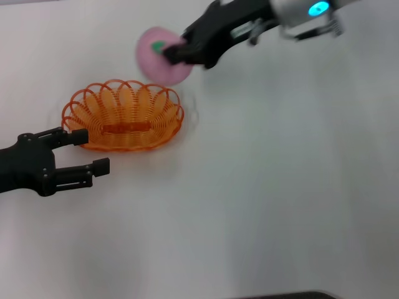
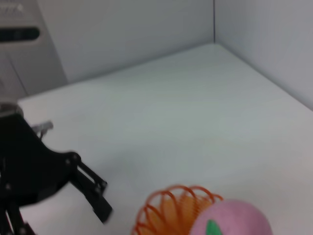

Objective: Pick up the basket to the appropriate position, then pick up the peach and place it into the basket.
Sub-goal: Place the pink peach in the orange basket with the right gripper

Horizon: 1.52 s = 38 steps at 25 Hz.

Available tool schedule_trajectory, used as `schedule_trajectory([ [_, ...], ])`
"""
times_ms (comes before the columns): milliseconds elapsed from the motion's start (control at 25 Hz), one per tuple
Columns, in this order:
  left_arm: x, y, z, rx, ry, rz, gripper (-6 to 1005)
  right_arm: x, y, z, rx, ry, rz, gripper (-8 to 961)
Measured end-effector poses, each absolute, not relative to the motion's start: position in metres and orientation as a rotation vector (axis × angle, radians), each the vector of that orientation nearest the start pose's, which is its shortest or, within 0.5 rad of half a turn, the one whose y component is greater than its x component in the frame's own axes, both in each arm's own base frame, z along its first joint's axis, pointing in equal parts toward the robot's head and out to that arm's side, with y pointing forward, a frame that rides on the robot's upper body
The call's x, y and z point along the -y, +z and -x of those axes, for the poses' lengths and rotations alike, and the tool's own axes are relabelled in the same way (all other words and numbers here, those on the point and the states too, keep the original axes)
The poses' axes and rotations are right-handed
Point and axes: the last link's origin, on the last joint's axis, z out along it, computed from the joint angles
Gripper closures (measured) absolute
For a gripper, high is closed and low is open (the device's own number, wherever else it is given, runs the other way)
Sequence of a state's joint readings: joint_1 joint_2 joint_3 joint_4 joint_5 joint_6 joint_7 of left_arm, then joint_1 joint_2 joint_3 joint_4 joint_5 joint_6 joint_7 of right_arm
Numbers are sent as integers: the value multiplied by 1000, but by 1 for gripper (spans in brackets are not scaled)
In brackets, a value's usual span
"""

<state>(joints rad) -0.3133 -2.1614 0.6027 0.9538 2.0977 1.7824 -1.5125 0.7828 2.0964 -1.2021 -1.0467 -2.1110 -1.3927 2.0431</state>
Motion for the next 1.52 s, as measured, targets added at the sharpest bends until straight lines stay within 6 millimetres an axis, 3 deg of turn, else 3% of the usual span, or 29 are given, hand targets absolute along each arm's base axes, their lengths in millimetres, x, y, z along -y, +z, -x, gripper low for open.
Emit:
schedule_trajectory([
  [320, -265, 23, 288, 798, -685, 2717, 138, -390, -87, -123, -521, 274, 2900, 898],
  [920, -267, 20, 285, 801, -696, 2728, 138, -389, -103, -129, -590, 284, 2911, 897],
  [1320, -267, 16, 287, 825, -707, 2725, 138, -390, -109, -130, -625, 258, 2908, 681],
  [1520, -266, 16, 287, 827, -707, 2724, 138, -390, -108, -131, -630, 267, 2907, 475],
])
